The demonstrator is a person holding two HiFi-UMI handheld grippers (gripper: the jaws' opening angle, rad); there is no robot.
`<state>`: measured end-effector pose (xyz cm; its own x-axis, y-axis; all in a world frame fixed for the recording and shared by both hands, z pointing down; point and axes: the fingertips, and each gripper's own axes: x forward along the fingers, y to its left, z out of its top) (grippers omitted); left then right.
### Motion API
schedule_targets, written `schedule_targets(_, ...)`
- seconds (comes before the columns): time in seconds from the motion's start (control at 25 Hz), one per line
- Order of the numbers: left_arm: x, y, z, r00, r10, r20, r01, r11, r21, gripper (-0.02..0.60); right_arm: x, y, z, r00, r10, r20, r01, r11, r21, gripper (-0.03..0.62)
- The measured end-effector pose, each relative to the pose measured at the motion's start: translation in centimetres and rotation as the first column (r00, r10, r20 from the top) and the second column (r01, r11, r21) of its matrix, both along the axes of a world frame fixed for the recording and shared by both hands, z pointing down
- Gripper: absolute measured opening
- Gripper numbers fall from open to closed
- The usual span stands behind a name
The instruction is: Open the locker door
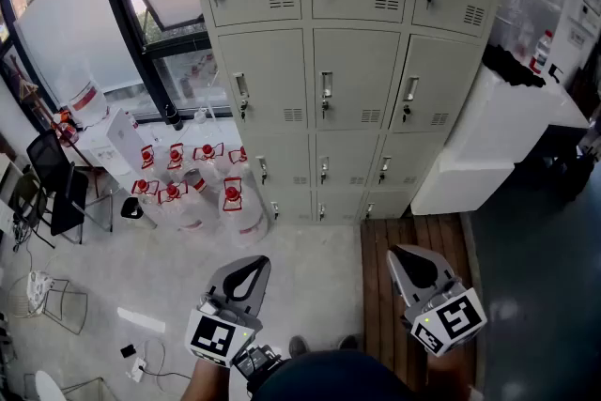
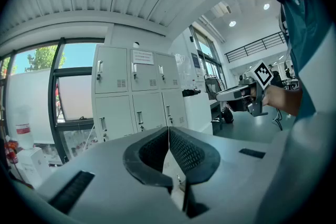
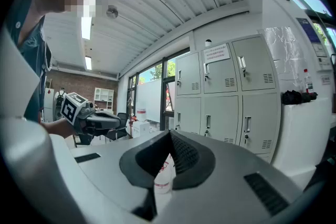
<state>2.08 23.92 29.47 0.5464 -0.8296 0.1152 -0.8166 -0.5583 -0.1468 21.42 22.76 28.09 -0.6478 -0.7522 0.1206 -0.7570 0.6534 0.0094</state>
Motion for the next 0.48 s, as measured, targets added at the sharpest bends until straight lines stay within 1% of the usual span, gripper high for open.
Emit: schedule_targets(0.48,3.2,-0.5,0.3,1.0,-0.022,0.01,0.022,1.0,-0.004,0.017,3.0,-1.0,0.4,1.0,-0.026,0.004,0.026,1.0,-0.002,0.035)
